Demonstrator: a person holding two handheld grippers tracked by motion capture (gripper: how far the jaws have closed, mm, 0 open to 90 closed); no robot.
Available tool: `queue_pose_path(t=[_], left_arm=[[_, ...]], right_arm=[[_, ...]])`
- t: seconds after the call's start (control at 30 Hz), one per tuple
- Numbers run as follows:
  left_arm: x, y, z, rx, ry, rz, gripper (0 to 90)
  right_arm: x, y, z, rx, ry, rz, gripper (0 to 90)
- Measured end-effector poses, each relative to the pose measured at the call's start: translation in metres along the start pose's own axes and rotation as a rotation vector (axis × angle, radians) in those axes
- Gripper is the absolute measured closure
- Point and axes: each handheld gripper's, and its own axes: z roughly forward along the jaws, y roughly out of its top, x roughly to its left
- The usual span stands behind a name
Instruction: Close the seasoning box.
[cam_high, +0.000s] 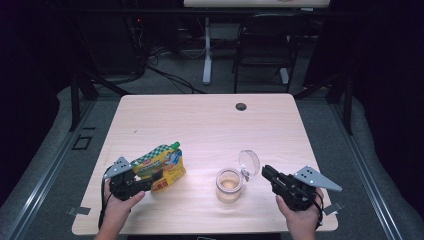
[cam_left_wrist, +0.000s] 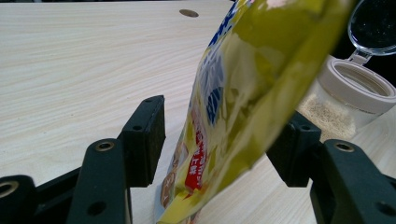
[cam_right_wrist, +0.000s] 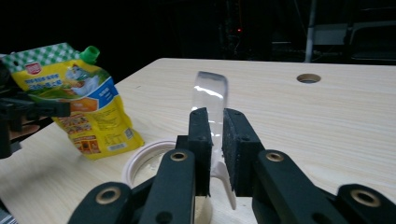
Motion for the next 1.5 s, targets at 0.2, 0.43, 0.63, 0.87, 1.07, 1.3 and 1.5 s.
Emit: queue_pose_path(t=[0.2,0.43,0.63,0.87,1.07,1.3,1.5], left_arm=[[-0.001,0.001,-0.001,0.009,-0.002,0.013,47.7],[-0.003,0.0,-0.002,0.013,0.009,0.02,47.5],[-0.002,-0.001,-0.003,0.012,0.017,0.02,46.5],[-0.004,-0.002,-0.002,0.013,0.02,0.02,46.6],[-0.004,-0.004,-0.001,0.013,0.027,0.021,45.4],[-0.003,-0.005,-0.003,0.012,0.028,0.013,45.2],[-0.003,-0.006,-0.004,0.021,0.039,0.02,45.2]], right_arm=[[-0.009,0.0,-0.003,-0.009,-0.04,0.026,84.5],[-0.02,-0.003,-0.001,0.007,-0.075,0.064,85.8],[-0.02,-0.007,0.008,0.036,-0.077,0.057,86.7],[-0.019,-0.01,0.014,0.053,-0.071,0.058,87.3],[-0.019,-0.011,0.019,0.058,-0.066,0.055,87.4],[-0.019,-0.011,0.023,0.065,-0.067,0.057,87.4],[-0.019,-0.01,0.026,0.066,-0.062,0.054,87.4]])
